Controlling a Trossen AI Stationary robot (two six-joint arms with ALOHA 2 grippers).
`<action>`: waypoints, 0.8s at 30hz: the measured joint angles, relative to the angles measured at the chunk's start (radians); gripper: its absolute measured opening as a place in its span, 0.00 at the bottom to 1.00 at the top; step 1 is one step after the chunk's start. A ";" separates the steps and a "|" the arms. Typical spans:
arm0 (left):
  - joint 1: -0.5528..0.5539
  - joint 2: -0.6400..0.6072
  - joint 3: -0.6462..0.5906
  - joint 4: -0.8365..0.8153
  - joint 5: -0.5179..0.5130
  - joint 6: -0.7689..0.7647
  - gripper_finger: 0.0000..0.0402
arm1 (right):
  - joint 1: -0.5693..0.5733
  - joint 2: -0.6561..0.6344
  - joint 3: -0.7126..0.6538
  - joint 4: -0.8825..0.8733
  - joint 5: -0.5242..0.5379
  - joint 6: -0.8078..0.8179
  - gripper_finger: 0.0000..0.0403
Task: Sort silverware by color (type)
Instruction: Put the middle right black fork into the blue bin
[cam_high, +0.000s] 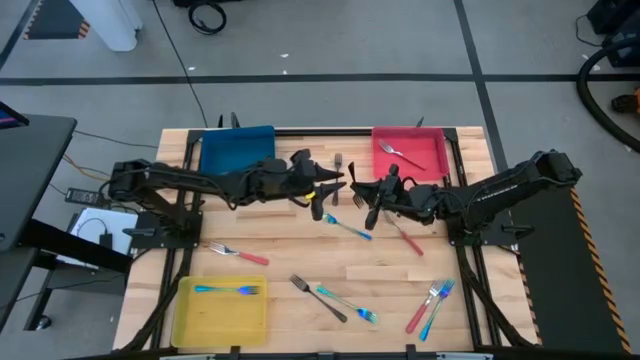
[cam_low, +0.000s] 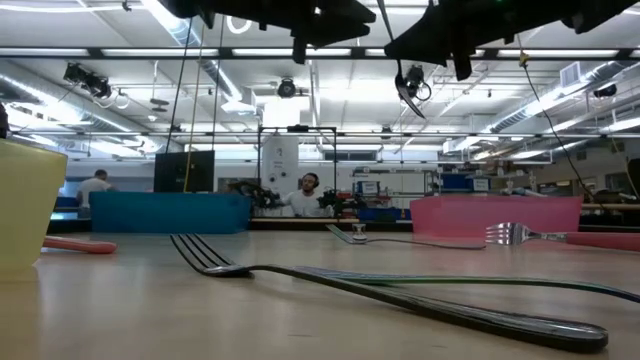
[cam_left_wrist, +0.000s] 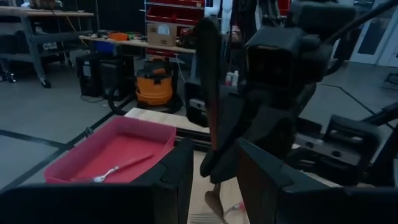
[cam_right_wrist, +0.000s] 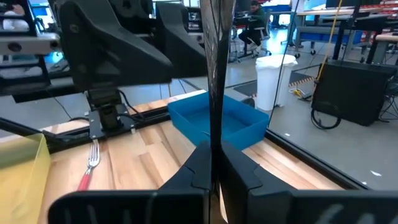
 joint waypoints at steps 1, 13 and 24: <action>0.003 0.006 0.000 0.008 0.000 0.000 0.29 | -0.004 0.000 0.000 0.002 -0.002 0.000 0.05; 0.042 0.067 0.029 0.092 0.110 -0.063 0.29 | -0.048 0.024 0.000 0.017 -0.055 0.000 0.05; 0.071 0.116 0.083 0.065 0.114 -0.060 0.29 | -0.050 0.047 0.000 0.039 -0.076 -0.011 0.05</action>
